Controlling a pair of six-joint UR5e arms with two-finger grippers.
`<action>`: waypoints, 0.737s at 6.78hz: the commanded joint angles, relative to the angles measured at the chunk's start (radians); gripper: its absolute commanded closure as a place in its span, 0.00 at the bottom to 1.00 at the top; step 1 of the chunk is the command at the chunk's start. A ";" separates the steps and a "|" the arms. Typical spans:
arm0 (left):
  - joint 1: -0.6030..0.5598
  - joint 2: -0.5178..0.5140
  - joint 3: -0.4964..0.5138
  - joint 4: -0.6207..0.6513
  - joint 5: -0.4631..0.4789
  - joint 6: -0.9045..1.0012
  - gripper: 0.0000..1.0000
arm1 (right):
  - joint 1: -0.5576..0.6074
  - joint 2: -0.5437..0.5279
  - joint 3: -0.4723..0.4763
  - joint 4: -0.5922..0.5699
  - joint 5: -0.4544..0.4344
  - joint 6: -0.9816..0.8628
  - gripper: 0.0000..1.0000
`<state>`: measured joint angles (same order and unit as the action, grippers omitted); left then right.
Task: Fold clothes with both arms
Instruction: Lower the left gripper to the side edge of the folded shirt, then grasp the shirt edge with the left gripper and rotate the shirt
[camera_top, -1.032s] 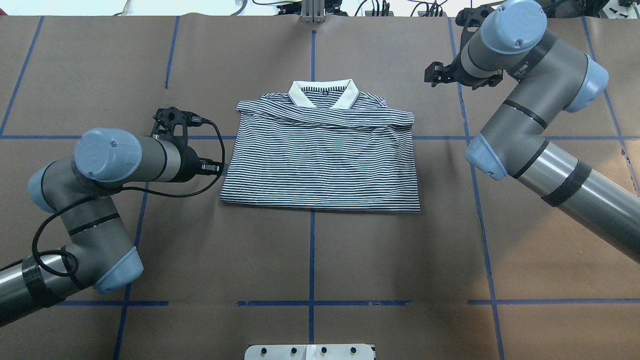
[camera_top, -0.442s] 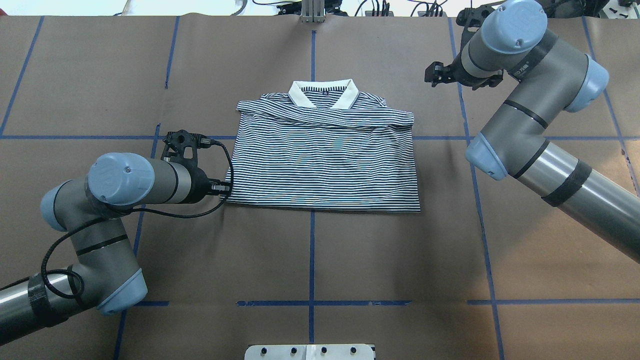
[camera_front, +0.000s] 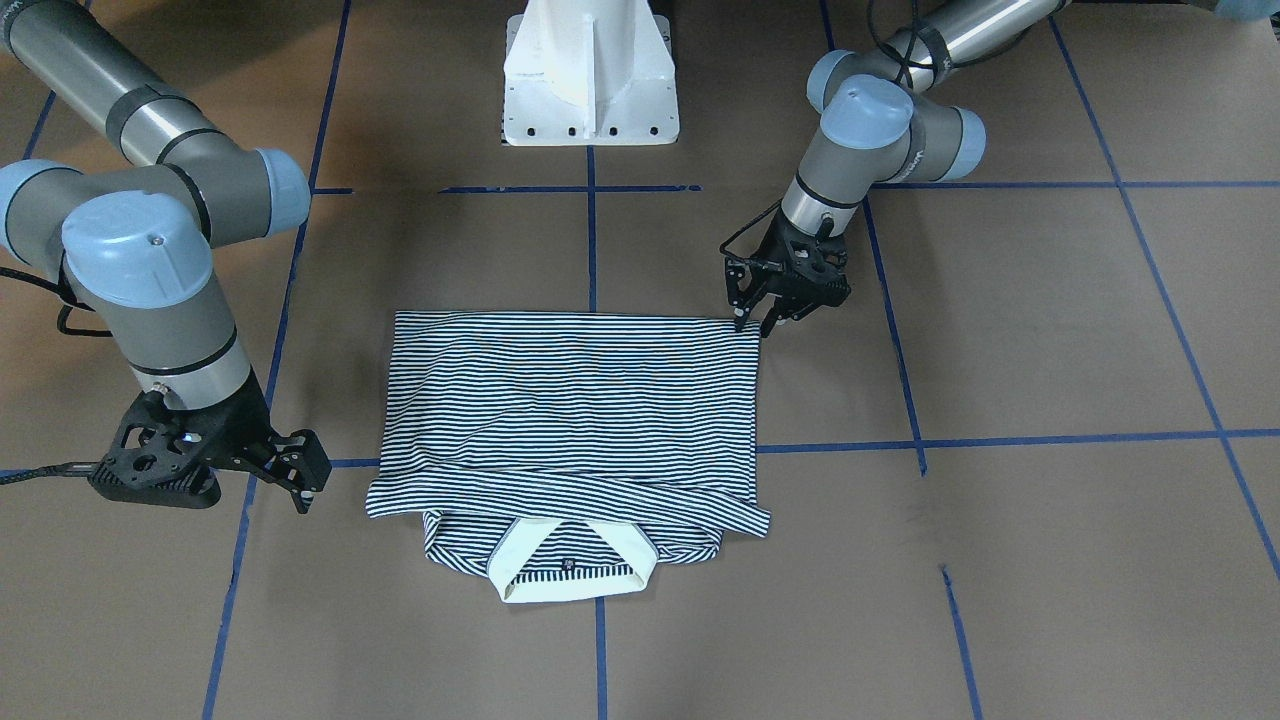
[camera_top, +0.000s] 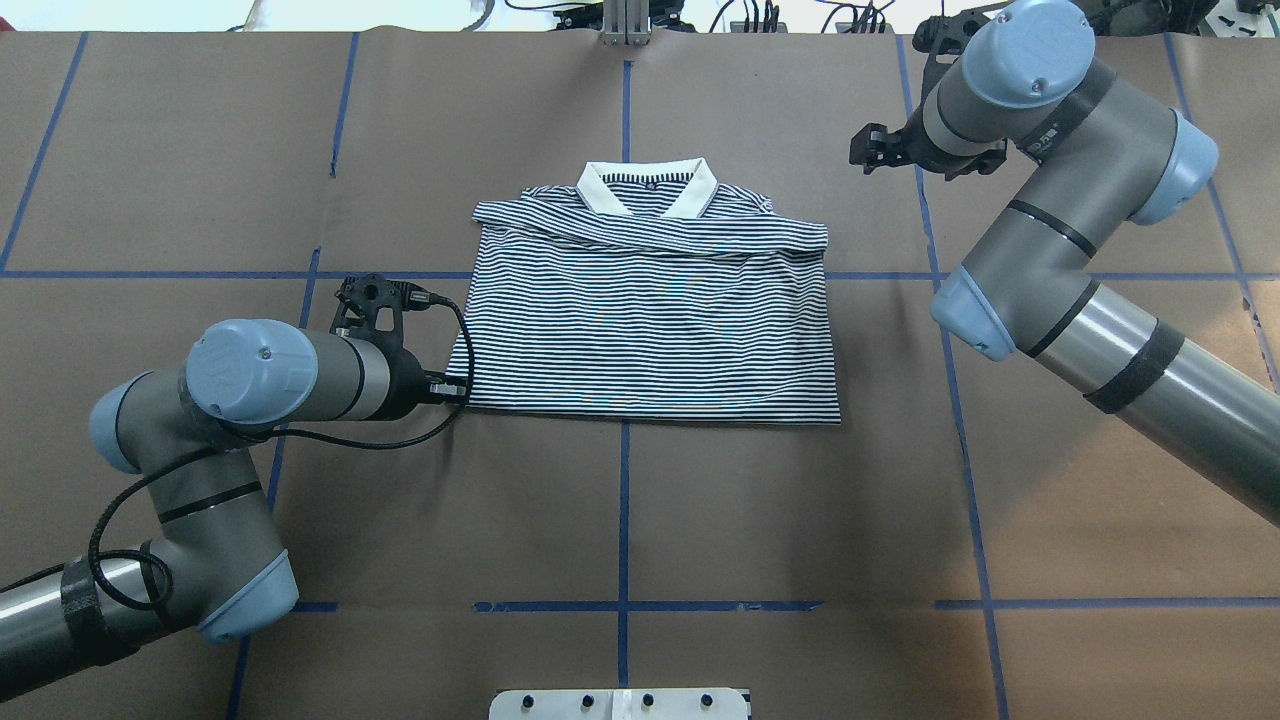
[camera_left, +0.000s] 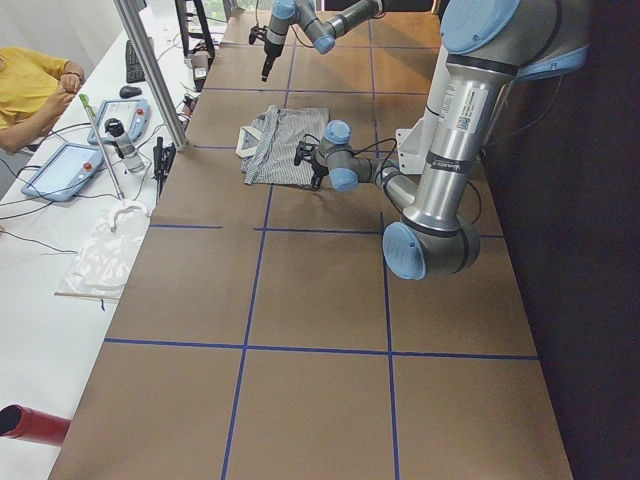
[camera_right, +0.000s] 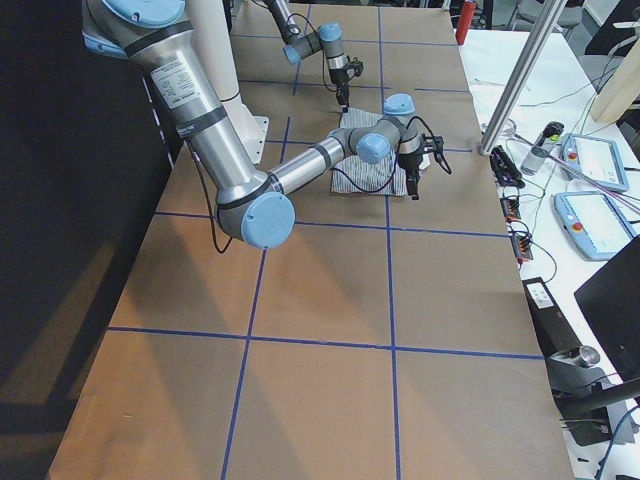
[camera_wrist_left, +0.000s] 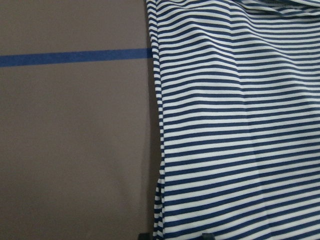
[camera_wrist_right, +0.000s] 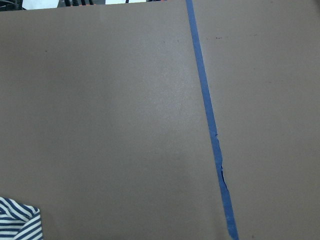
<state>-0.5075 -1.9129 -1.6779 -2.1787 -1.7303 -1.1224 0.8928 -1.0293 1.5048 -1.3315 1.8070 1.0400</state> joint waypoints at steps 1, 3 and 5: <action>0.009 0.002 0.003 0.000 0.003 0.009 1.00 | 0.000 -0.002 0.000 0.000 0.000 0.000 0.00; 0.003 0.002 -0.008 0.002 0.003 0.038 1.00 | 0.000 -0.002 0.000 0.000 0.000 0.000 0.00; -0.166 0.002 0.010 0.013 -0.001 0.337 1.00 | -0.002 -0.002 0.000 0.000 0.000 0.002 0.00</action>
<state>-0.5674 -1.9105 -1.6805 -2.1737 -1.7276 -0.9417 0.8926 -1.0315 1.5048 -1.3315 1.8070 1.0404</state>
